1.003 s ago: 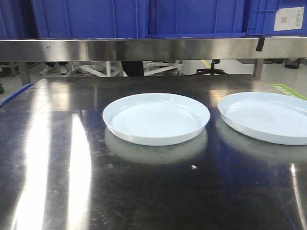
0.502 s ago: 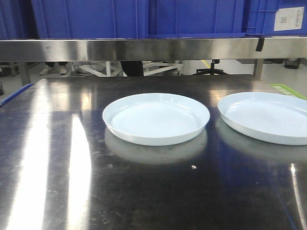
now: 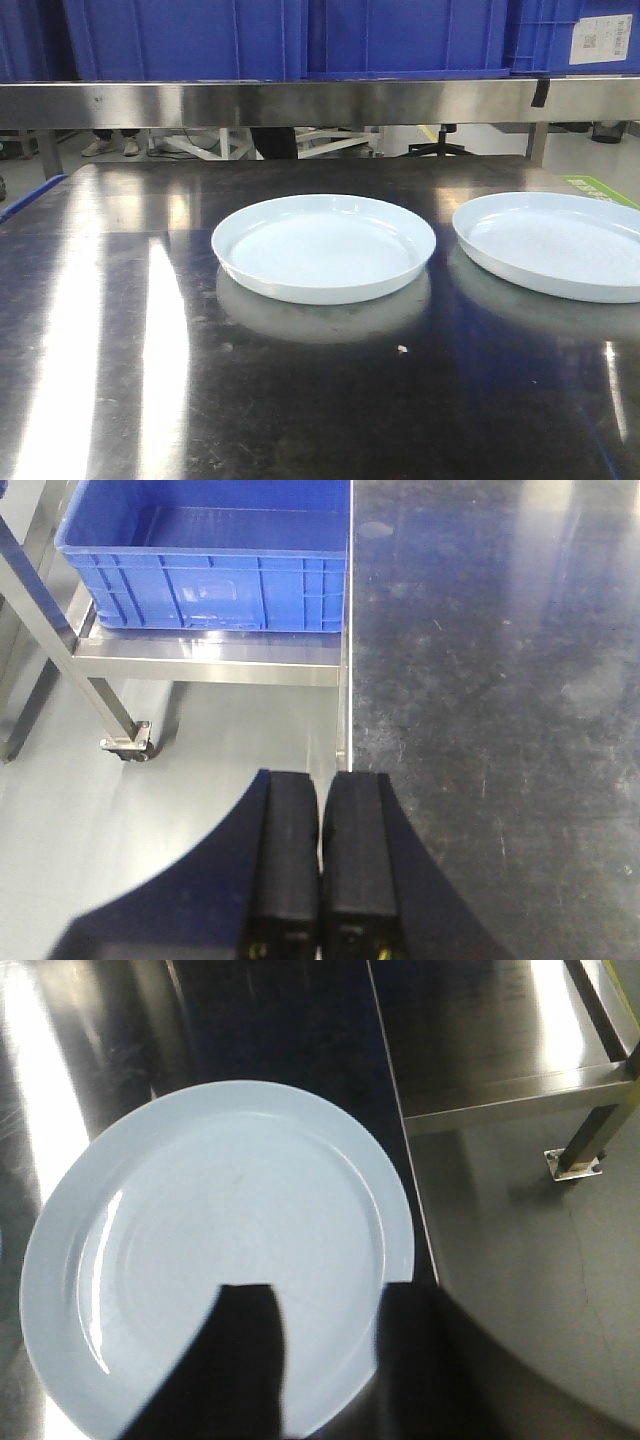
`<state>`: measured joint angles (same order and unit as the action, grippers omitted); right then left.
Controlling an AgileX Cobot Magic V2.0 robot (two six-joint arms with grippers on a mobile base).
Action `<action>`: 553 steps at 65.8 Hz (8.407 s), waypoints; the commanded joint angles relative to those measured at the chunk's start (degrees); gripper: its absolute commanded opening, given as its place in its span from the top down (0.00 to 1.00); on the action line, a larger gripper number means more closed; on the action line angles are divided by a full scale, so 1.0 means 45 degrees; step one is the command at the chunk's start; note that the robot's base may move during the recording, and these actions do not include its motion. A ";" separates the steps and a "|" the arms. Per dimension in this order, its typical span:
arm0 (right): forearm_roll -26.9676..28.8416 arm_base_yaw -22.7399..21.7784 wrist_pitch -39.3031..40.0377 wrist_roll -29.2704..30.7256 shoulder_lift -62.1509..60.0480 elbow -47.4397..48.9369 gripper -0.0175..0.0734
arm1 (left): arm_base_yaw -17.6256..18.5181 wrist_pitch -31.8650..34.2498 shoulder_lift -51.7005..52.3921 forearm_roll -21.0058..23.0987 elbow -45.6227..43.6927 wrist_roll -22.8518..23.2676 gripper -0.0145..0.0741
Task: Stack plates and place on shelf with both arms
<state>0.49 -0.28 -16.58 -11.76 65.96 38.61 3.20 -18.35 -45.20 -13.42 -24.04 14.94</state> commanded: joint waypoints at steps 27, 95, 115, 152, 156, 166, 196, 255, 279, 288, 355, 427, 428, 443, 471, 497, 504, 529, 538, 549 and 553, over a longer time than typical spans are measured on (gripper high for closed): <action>0.0015 -0.0083 0.0685 0.0032 -0.0246 0.0469 0.40 | -0.0012 0.0990 0.0096 -0.0039 -0.0355 0.0068 0.74; -0.0207 -0.1067 0.1202 0.0044 0.2755 0.1818 0.19 | -0.0012 0.0990 0.0096 -0.0039 -0.0355 0.0068 0.74; -0.0207 -0.1592 0.0877 0.0031 0.4365 0.3123 0.29 | -0.0012 0.0990 0.0096 -0.0039 -0.0355 0.0068 0.74; -0.0207 -0.1580 0.0901 0.0031 0.5163 0.3124 0.32 | -0.0012 0.0990 0.0096 -0.0039 -0.0355 0.0068 0.74; -0.0207 -0.1580 0.0901 0.0031 0.5299 0.3124 0.32 | -0.0012 0.0990 0.0096 -0.0039 -0.0355 0.0068 0.74; -0.0207 -0.1571 0.0906 0.0031 0.5537 0.3124 0.32 | -0.0012 0.0990 0.0096 -0.0039 -0.0355 0.0068 0.74; -0.0207 -0.1571 0.1378 0.0031 0.5679 0.3405 0.74 | -0.0012 0.0990 0.0096 -0.0039 -0.0355 0.0068 0.74; -0.0207 0.4926 -0.0039 0.0031 0.5570 0.7080 0.76 | -0.0012 0.0990 0.0096 -0.0039 -0.0355 0.0068 0.74; -0.0254 0.5330 -0.0305 0.0042 0.6421 0.7080 0.56 | -0.0012 0.0990 0.0096 -0.0039 -0.0355 0.0068 0.74; -0.0462 0.5330 -0.0613 0.0042 0.6421 0.7080 0.30 | -0.0012 0.0990 0.0096 -0.0039 -0.0355 0.0068 0.74; -0.1303 0.5330 -0.0316 0.0042 0.7293 0.7080 0.75 | -0.0012 0.0990 0.0096 -0.0039 -0.0355 0.0068 0.74; -0.2039 -0.0785 0.1368 0.0031 -0.6580 -0.2066 0.75 | -0.0012 0.0990 0.0096 -0.0039 -0.0355 0.0068 0.74; -0.2039 -0.0784 0.1389 0.0031 -0.6750 -0.2237 0.75 | -0.0012 0.0990 0.0096 -0.0039 -0.0355 0.0068 0.74; -0.2039 -0.0850 0.1817 0.0031 -0.8340 -0.3735 0.75 | -0.0012 0.0990 0.0096 -0.0039 -0.0355 0.0068 0.74; -0.2039 -0.0850 0.1796 0.0031 -0.8424 -0.3752 0.75 | -0.0012 0.0990 0.0096 -0.0039 -0.0355 0.0068 0.74; -0.2039 -0.0850 0.1655 0.0031 -0.8424 -0.3752 0.75 | -0.0012 0.0990 0.0096 -0.0039 -0.0355 0.0068 0.74; -0.2039 -0.0850 0.1655 0.0031 -0.8424 -0.3752 0.75 | -0.0012 0.0990 0.0096 -0.0039 -0.0355 0.0068 0.74; -0.2039 -0.0850 0.1655 0.0031 -0.8424 -0.3752 0.75 | -0.0012 0.0990 0.0096 -0.0039 -0.0355 0.0068 0.74; -0.2039 -0.0850 0.1655 0.0031 -0.8424 -0.3752 0.75 | -0.0012 0.0990 0.0096 -0.0039 -0.0355 0.0068 0.74; -0.2039 -0.0850 0.1655 0.0031 -0.8424 -0.3752 0.75 | -0.0012 0.1009 0.0096 -0.0039 -0.0355 0.0068 0.74; -0.2039 -0.0850 0.1655 0.0031 -0.8424 -0.3752 0.75 | -0.0012 0.1009 0.0002 -0.0039 -0.0355 0.0068 0.74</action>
<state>-8.31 -3.82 -14.84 -11.73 28.14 19.93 3.20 -17.87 -45.20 -13.42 -24.04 14.94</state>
